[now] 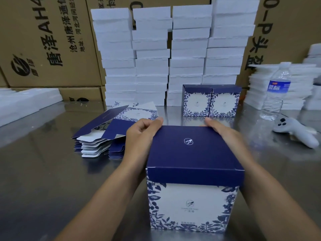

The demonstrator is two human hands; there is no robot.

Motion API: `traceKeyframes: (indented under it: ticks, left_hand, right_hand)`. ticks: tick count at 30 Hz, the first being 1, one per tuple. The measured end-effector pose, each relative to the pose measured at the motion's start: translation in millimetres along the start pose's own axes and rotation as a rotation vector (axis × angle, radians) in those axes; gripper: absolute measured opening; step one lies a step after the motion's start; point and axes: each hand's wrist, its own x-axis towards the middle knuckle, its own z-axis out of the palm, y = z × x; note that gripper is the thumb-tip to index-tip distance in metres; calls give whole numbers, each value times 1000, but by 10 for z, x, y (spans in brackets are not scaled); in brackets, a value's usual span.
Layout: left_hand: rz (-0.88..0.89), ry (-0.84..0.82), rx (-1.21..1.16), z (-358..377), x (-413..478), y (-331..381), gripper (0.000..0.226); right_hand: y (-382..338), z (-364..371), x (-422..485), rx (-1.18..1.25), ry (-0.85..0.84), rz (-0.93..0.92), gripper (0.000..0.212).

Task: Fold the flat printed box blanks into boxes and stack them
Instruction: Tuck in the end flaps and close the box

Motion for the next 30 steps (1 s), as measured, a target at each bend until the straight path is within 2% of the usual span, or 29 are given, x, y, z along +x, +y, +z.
traceKeyframes:
  ticks: [2,4,7,10,13,15,19,25,28,30]
  left_hand:
    - [127,34,23,-1,-30,-2,22]
    - [247,6,46,-6,-72,-1,25]
    - [268,-174,-37,-42,-136,-15,39]
    - [294,-355,-46,-91,-171,-59,36]
    - [321,-428,-65,-71,-229,-77,54]
    - [380,-414,-9,-43,-281,-75,53]
    - [516,-335,197,-27,-341,-95,22]
    - [547,-203,199,5,-311,-138,12]
    - [622,-152,241,12,-271,-201,4]
    - [657,-123,271,6,-247,-254,12]
  right_hand:
    - [9,-5,8,5,22,10,24]
    - [9,-27,28,-19,43,29,27]
    - [6,-102,87,-75,64,39,28]
    - [-9,-195,129,-69,95,17,24]
    - [2,-228,122,-5,169,2,21]
    - [25,-219,97,103,213,-11,23]
    - [96,-176,60,125,214,-124,29]
    - [139,-128,80,140,220,-379,15]
    - [125,-106,33,117,169,-492,16]
    - [150,-64,-36,36,135,-634,17]
